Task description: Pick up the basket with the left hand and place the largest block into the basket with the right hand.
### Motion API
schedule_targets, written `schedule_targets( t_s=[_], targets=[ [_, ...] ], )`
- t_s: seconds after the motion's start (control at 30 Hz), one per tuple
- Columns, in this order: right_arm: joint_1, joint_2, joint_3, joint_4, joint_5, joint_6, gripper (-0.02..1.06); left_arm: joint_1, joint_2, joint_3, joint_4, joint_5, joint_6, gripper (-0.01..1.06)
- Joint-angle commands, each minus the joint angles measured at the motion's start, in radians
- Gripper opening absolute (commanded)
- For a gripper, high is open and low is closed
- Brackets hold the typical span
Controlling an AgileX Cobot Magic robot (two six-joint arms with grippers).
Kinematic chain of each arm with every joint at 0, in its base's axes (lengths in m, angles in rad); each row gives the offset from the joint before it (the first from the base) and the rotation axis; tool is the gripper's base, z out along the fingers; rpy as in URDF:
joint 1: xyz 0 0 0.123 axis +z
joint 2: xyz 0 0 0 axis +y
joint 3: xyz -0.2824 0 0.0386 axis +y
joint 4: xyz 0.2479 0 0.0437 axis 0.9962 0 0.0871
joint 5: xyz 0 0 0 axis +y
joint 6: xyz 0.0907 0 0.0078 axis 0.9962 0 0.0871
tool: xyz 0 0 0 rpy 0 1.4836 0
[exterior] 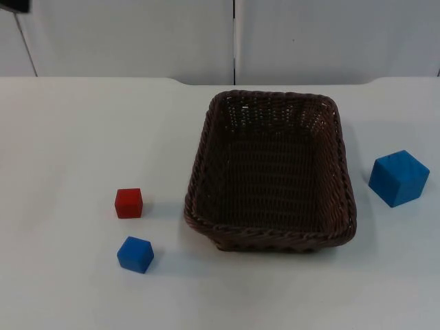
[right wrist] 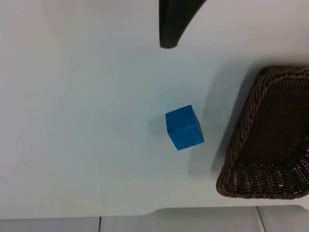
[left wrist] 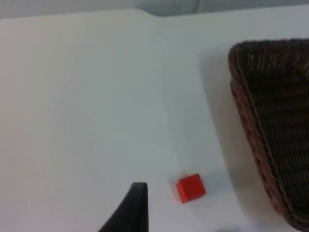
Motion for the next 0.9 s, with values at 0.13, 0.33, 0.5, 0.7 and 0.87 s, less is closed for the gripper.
schedule_targets(
  t_s=[0.13, 0.33, 0.5, 0.7, 0.87],
  targets=[
    [-0.002, 0.006, 0.001, -0.002, -0.004, -0.001, 0.92, -0.129, 0.119, -0.006, -0.023, -0.092, 0.012, 1.05],
    [-0.002, 0.006, 0.001, -0.002, -0.004, -0.001, 0.92, -0.203, 0.231, -0.031, -0.012, -0.125, 0.012, 1.05],
    [-0.002, 0.006, 0.001, -0.002, -0.004, -0.001, 0.92, -0.236, 0.345, -0.099, -0.012, -0.12, 0.012, 1.04],
    [-0.002, 0.006, 0.001, -0.002, -0.004, -0.001, 0.92, -0.253, 0.481, -0.231, 0.007, -0.032, 0.012, 1.02],
    [-0.002, 0.006, 0.001, -0.002, -0.004, -0.001, 0.92, -0.253, 0.586, -0.347, 0.007, 0.047, 0.005, 1.02]
  ],
)
